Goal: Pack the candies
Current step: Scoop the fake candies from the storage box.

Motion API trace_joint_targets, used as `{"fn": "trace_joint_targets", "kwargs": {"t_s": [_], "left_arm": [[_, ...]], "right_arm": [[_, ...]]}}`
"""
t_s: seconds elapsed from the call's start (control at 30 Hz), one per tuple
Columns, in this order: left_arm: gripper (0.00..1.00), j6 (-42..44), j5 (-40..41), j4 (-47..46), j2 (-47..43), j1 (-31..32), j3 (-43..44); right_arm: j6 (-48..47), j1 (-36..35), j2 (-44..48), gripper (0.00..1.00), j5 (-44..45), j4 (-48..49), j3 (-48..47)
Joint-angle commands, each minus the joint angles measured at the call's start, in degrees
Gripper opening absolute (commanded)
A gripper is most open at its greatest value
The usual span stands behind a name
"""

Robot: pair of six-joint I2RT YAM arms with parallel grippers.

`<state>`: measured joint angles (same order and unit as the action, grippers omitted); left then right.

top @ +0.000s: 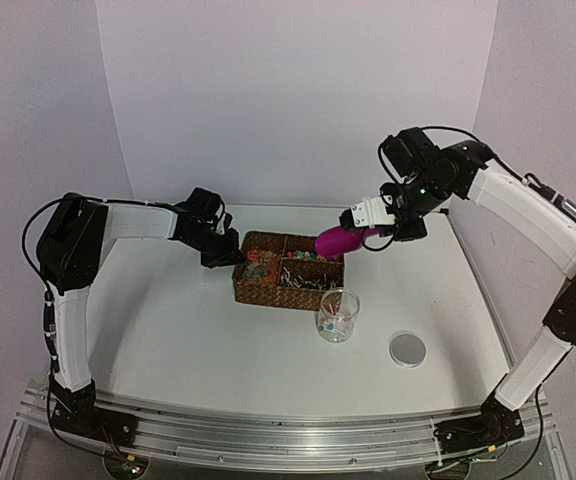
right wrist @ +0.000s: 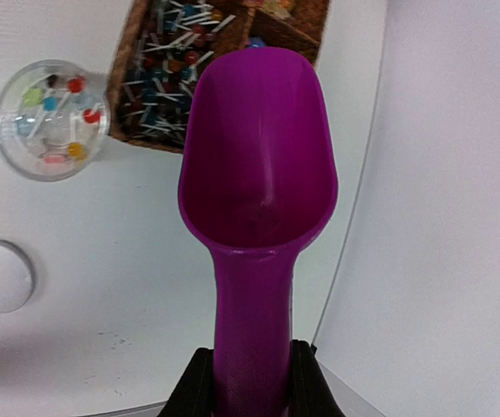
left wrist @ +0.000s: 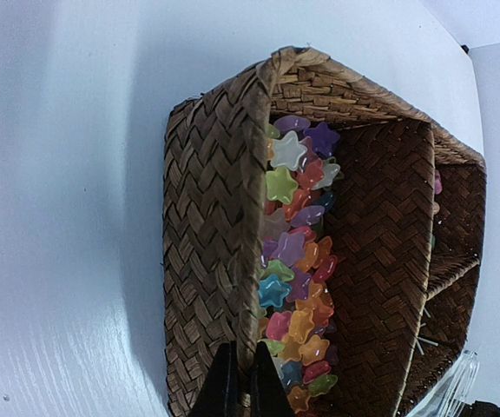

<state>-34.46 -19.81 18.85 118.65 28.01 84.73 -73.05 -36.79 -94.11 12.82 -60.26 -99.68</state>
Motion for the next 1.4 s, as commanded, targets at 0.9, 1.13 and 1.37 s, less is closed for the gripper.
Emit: {"fn": "trace_joint_targets", "kwargs": {"t_s": [0.9, 1.13, 1.37], "left_arm": [[0.0, -1.3, -0.9, 7.7, -0.4, 2.2, 0.1], [0.0, -0.6, -2.1, 6.7, 0.1, 2.2, 0.3], [0.0, 0.1, -1.5, 6.5, 0.0, 1.9, 0.5]], "right_arm": [[-7.2, -3.7, -38.0, 0.0, 19.2, 3.4, -21.7], [-1.1, -3.5, -43.1, 0.0, 0.2, 2.4, -30.3], [9.4, -0.1, -40.9, 0.0, -20.4, 5.3, -28.7]]}}
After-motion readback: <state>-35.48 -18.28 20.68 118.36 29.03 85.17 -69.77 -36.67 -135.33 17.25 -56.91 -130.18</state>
